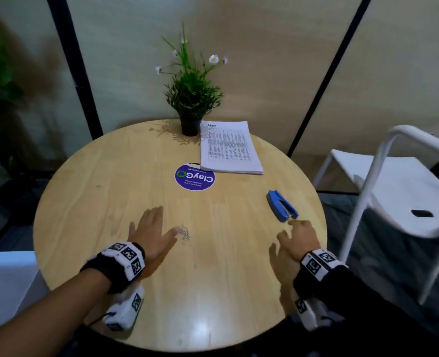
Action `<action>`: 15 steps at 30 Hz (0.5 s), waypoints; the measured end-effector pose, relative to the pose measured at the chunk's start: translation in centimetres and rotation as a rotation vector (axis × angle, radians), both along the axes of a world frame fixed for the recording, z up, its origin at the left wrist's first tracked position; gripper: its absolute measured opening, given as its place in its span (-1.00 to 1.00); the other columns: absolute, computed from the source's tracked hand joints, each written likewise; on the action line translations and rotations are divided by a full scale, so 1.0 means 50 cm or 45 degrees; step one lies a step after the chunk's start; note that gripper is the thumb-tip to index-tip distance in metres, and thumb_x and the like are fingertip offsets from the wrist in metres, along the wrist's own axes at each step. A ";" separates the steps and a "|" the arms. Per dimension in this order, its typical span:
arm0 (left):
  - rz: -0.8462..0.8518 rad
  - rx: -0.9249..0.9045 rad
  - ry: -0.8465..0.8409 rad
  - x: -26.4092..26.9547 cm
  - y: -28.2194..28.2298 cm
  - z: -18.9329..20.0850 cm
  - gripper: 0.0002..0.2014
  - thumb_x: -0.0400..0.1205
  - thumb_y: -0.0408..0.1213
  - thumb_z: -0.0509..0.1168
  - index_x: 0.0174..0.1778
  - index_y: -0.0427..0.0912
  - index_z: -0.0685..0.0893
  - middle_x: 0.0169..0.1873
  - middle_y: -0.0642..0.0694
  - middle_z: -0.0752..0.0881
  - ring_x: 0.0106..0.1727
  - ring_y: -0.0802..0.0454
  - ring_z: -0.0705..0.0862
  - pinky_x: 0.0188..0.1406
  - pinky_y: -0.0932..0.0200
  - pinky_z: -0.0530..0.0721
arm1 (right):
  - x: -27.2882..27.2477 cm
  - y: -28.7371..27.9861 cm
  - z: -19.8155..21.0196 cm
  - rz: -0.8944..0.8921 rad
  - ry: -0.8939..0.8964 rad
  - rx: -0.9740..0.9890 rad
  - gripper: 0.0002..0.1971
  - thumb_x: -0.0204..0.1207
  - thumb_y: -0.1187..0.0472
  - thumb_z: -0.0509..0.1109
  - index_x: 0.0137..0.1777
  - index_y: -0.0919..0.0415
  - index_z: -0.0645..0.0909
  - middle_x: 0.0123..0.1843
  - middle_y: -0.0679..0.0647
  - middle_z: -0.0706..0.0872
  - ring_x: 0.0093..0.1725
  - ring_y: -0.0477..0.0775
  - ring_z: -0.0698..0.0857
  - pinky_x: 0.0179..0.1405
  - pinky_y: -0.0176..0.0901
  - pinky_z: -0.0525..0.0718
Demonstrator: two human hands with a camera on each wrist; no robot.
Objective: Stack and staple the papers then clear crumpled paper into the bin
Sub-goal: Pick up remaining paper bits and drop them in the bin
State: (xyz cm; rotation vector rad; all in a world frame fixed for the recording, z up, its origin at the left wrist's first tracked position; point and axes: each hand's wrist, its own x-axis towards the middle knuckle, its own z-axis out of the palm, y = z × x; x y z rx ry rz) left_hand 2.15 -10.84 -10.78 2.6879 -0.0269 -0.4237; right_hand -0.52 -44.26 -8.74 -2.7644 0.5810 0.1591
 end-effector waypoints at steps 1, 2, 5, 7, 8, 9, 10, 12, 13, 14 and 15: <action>-0.042 0.082 0.109 -0.004 -0.004 -0.003 -0.20 0.66 0.23 -0.05 0.66 -0.21 -0.14 0.68 -0.14 -0.13 0.70 -0.07 -0.13 0.63 -0.20 -0.09 | 0.000 -0.028 -0.001 -0.060 0.057 -0.082 -0.42 0.55 -0.05 0.29 0.47 0.27 0.37 0.49 0.29 0.37 0.45 0.29 0.43 0.43 0.07 0.45; -0.081 0.144 0.191 -0.004 -0.007 -0.009 -0.15 0.64 0.28 -0.11 0.65 -0.22 -0.22 0.67 -0.12 -0.25 0.69 -0.06 -0.23 0.63 -0.23 -0.16 | 0.001 -0.054 -0.005 -0.120 0.114 -0.143 -0.36 0.55 -0.13 0.25 0.50 0.27 0.32 0.53 0.27 0.32 0.52 0.30 0.34 0.47 0.12 0.40; -0.167 0.252 0.266 -0.005 -0.019 -0.017 -0.08 0.59 0.36 -0.13 0.64 -0.25 -0.28 0.64 -0.14 -0.34 0.68 -0.06 -0.30 0.63 -0.24 -0.19 | -0.002 -0.099 -0.032 -0.189 0.249 -0.217 -0.22 0.56 -0.30 0.08 0.60 0.25 0.14 0.68 0.18 0.09 0.66 0.28 0.05 0.60 0.30 0.11; -0.208 0.260 0.283 -0.009 -0.027 -0.016 -0.07 0.59 0.36 -0.12 0.64 -0.25 -0.28 0.64 -0.13 -0.36 0.68 -0.05 -0.30 0.63 -0.23 -0.19 | -0.014 -0.092 -0.053 -0.093 0.342 -0.258 -0.15 0.55 -0.38 -0.04 0.67 0.19 -0.05 0.72 0.07 -0.10 0.70 0.19 -0.12 0.63 0.33 -0.06; -0.227 0.267 0.296 -0.011 -0.030 -0.016 -0.08 0.59 0.35 -0.13 0.64 -0.25 -0.29 0.64 -0.13 -0.36 0.68 -0.05 -0.30 0.63 -0.22 -0.18 | -0.020 -0.081 -0.058 -0.025 0.374 -0.265 -0.12 0.53 -0.41 -0.07 0.68 0.16 -0.15 0.72 0.03 -0.19 0.70 0.15 -0.17 0.62 0.32 -0.11; -0.249 0.278 0.304 -0.013 -0.030 -0.015 -0.08 0.60 0.35 -0.13 0.64 -0.25 -0.29 0.64 -0.13 -0.37 0.68 -0.05 -0.30 0.63 -0.22 -0.18 | -0.024 -0.067 -0.058 0.040 0.394 -0.251 -0.08 0.51 -0.43 -0.08 0.67 0.16 -0.23 0.72 0.02 -0.24 0.70 0.12 -0.19 0.63 0.30 -0.12; -0.269 0.291 0.304 -0.014 -0.029 -0.015 -0.08 0.60 0.35 -0.13 0.64 -0.25 -0.29 0.64 -0.13 -0.37 0.68 -0.05 -0.30 0.63 -0.22 -0.18 | -0.028 -0.050 -0.057 0.093 0.400 -0.226 -0.05 0.50 -0.45 -0.07 0.67 0.17 -0.27 0.71 0.04 -0.27 0.70 0.12 -0.19 0.63 0.28 -0.11; -0.297 0.310 0.295 -0.016 -0.025 -0.018 -0.08 0.59 0.35 -0.12 0.64 -0.24 -0.29 0.63 -0.12 -0.38 0.68 -0.04 -0.30 0.63 -0.21 -0.17 | -0.039 -0.013 -0.059 0.200 0.379 -0.193 0.00 0.45 -0.49 -0.09 0.65 0.17 -0.32 0.68 0.04 -0.34 0.70 0.14 -0.19 0.64 0.25 -0.08; -0.305 0.314 0.287 -0.018 -0.024 -0.018 -0.08 0.59 0.35 -0.12 0.64 -0.24 -0.29 0.63 -0.11 -0.38 0.68 -0.04 -0.30 0.64 -0.21 -0.17 | -0.049 0.009 -0.061 0.261 0.360 -0.187 0.03 0.39 -0.54 -0.14 0.65 0.16 -0.34 0.64 0.03 -0.40 0.69 0.15 -0.20 0.64 0.24 -0.08; -0.303 0.311 0.285 -0.019 -0.025 -0.017 -0.09 0.60 0.35 -0.12 0.64 -0.23 -0.29 0.64 -0.11 -0.38 0.68 -0.04 -0.30 0.64 -0.21 -0.17 | -0.060 0.034 -0.064 0.323 0.334 -0.178 0.08 0.30 -0.58 -0.23 0.64 0.15 -0.36 0.59 0.01 -0.45 0.69 0.15 -0.22 0.65 0.23 -0.09; -0.300 0.306 0.288 -0.020 -0.027 -0.015 -0.10 0.60 0.34 -0.13 0.64 -0.23 -0.29 0.64 -0.11 -0.37 0.68 -0.04 -0.30 0.63 -0.21 -0.17 | -0.071 0.061 -0.065 0.386 0.299 -0.166 0.13 0.19 -0.61 -0.33 0.64 0.14 -0.36 0.54 -0.02 -0.48 0.69 0.14 -0.23 0.65 0.22 -0.12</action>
